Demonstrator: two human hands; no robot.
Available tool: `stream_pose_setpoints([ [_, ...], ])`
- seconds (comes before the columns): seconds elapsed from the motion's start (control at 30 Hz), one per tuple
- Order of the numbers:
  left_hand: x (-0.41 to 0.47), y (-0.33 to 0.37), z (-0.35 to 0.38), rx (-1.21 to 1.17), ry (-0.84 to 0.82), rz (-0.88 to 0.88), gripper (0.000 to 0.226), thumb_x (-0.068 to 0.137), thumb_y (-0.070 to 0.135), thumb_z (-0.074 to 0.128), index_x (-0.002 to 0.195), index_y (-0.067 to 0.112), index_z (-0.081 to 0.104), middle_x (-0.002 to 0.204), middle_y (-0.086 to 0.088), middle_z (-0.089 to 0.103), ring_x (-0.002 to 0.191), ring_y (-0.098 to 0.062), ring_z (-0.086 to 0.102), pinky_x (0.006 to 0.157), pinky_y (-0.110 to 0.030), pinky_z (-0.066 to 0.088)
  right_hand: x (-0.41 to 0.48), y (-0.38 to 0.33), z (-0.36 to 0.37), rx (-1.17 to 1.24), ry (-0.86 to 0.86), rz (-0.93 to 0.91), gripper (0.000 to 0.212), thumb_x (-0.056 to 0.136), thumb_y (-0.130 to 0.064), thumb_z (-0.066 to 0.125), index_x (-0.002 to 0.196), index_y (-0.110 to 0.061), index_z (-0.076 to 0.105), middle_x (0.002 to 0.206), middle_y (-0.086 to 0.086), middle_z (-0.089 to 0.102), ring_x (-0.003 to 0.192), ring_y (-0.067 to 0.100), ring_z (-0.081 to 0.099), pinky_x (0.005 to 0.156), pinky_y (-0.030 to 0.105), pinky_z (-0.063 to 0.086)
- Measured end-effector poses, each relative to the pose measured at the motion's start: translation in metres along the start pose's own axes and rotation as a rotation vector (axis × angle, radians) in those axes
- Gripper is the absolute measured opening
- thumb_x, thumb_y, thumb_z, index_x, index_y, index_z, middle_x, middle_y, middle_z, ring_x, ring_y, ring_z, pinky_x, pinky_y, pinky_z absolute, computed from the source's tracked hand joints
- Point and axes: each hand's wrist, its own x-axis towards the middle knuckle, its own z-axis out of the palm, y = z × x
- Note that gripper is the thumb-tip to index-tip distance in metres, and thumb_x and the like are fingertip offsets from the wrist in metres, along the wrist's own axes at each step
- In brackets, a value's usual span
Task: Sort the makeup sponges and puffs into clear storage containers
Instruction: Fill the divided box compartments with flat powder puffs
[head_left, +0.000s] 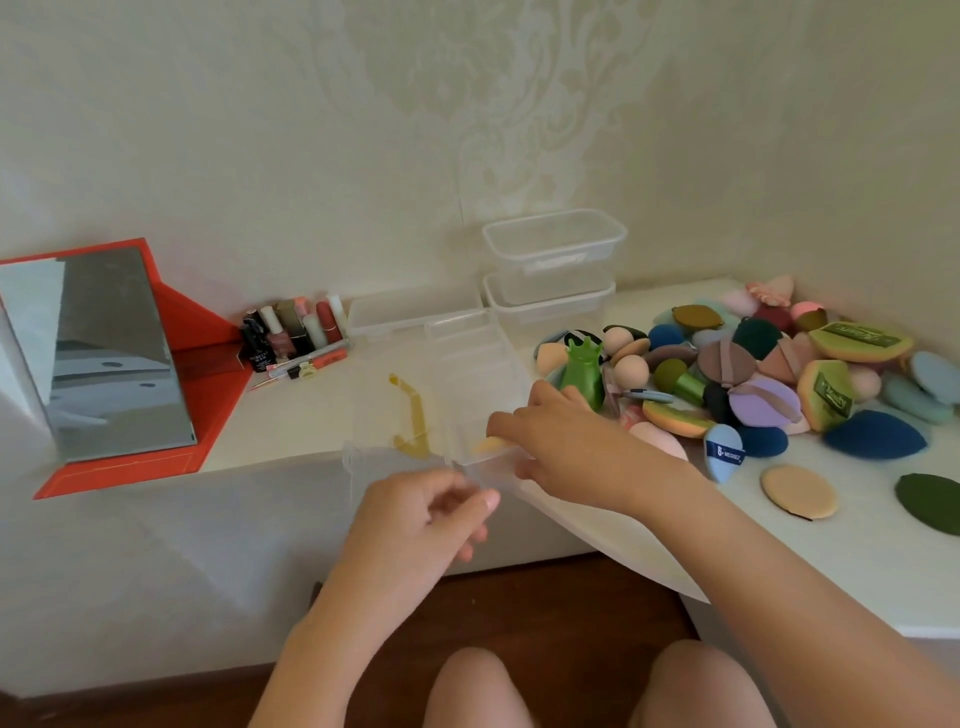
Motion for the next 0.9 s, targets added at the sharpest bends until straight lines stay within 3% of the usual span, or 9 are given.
stream_pose_setpoints([
  [0.03,0.001,0.003,0.001,0.072,0.127,0.115,0.005,0.084,0.034,0.064,0.082,0.030,0.067,0.075,0.019,0.068,0.072,0.004,0.062,0.067,-0.010,0.048,0.000,-0.001,-0.001,0.035,0.012,0.029,0.031,0.091,-0.014,0.053,0.120,-0.020,0.043,0.100,0.005,0.055,0.089,0.017,0.033,0.069,0.030,0.021],
  [0.1,0.009,0.008,0.004,0.266,0.282,0.310,0.017,0.081,0.031,0.068,0.096,0.034,0.063,0.092,0.027,0.061,0.087,0.009,0.055,0.076,0.000,0.039,-0.001,0.000,-0.003,0.109,0.043,0.070,0.034,0.088,-0.019,0.058,0.118,-0.019,0.041,0.100,0.006,0.049,0.087,0.020,0.040,0.068,0.028,0.024],
  [0.23,0.035,0.005,0.017,0.488,0.178,0.375,0.044,0.082,0.034,0.068,0.123,0.026,0.055,0.117,0.010,0.057,0.113,-0.007,0.044,0.100,-0.015,0.030,-0.009,0.004,-0.004,0.257,0.071,0.083,0.041,0.082,-0.028,0.067,0.111,-0.016,0.040,0.097,0.007,0.050,0.085,0.020,0.046,0.068,0.029,0.037],
  [0.33,0.046,0.006,0.028,0.592,0.074,0.341,0.034,0.084,0.044,0.063,0.113,0.026,0.060,0.102,0.010,0.064,0.102,-0.009,0.050,0.110,-0.031,0.026,-0.023,0.006,-0.007,0.348,0.143,0.096,0.046,0.081,-0.041,0.067,0.113,-0.019,0.043,0.101,0.001,0.056,0.090,0.013,0.049,0.074,0.028,0.045],
  [0.5,0.048,0.010,0.033,0.600,0.039,0.304,0.030,0.083,0.041,0.065,0.102,0.019,0.061,0.088,0.007,0.049,0.087,-0.008,0.032,0.102,-0.029,0.026,-0.054,0.023,-0.019,0.481,0.238,0.151,0.030,0.083,-0.033,0.069,0.110,-0.031,0.055,0.101,-0.024,0.057,0.096,-0.006,0.054,0.083,0.010,0.046],
  [0.6,0.050,0.013,0.035,0.601,0.001,0.274,0.033,0.084,0.042,0.063,0.108,0.021,0.060,0.090,0.008,0.046,0.087,-0.008,0.029,0.106,-0.031,0.023,-0.074,0.038,-0.027,0.511,0.369,0.328,0.024,0.081,-0.028,0.072,0.102,-0.030,0.061,0.093,-0.029,0.055,0.087,-0.016,0.052,0.075,-0.003,0.039],
  [0.67,0.050,0.016,0.034,0.590,-0.035,0.250,0.033,0.085,0.042,0.061,0.111,0.022,0.058,0.090,0.008,0.045,0.087,-0.008,0.028,0.108,-0.032,0.021,-0.086,0.052,-0.027,0.453,0.433,0.476,0.024,0.080,-0.029,0.072,0.103,-0.028,0.062,0.096,-0.020,0.059,0.086,-0.009,0.055,0.076,0.002,0.042],
  [0.77,0.051,0.017,0.032,0.604,-0.067,0.237,0.028,0.088,0.040,0.058,0.106,0.019,0.058,0.090,0.004,0.048,0.084,-0.010,0.027,0.109,-0.036,0.021,-0.098,0.071,-0.023,0.349,0.286,0.641,0.039,0.082,-0.032,0.068,0.119,-0.027,0.057,0.112,-0.010,0.060,0.098,0.010,0.053,0.082,0.020,0.043],
  [0.9,0.051,0.017,0.032,0.602,-0.085,0.229,0.022,0.089,0.037,0.057,0.099,0.018,0.056,0.087,0.004,0.045,0.082,-0.011,0.027,0.109,-0.038,0.022,-0.099,0.080,-0.016,0.322,0.080,0.704,0.051,0.088,-0.023,0.058,0.136,-0.030,0.043,0.119,0.000,0.055,0.103,0.014,0.051,0.085,0.022,0.044],
])
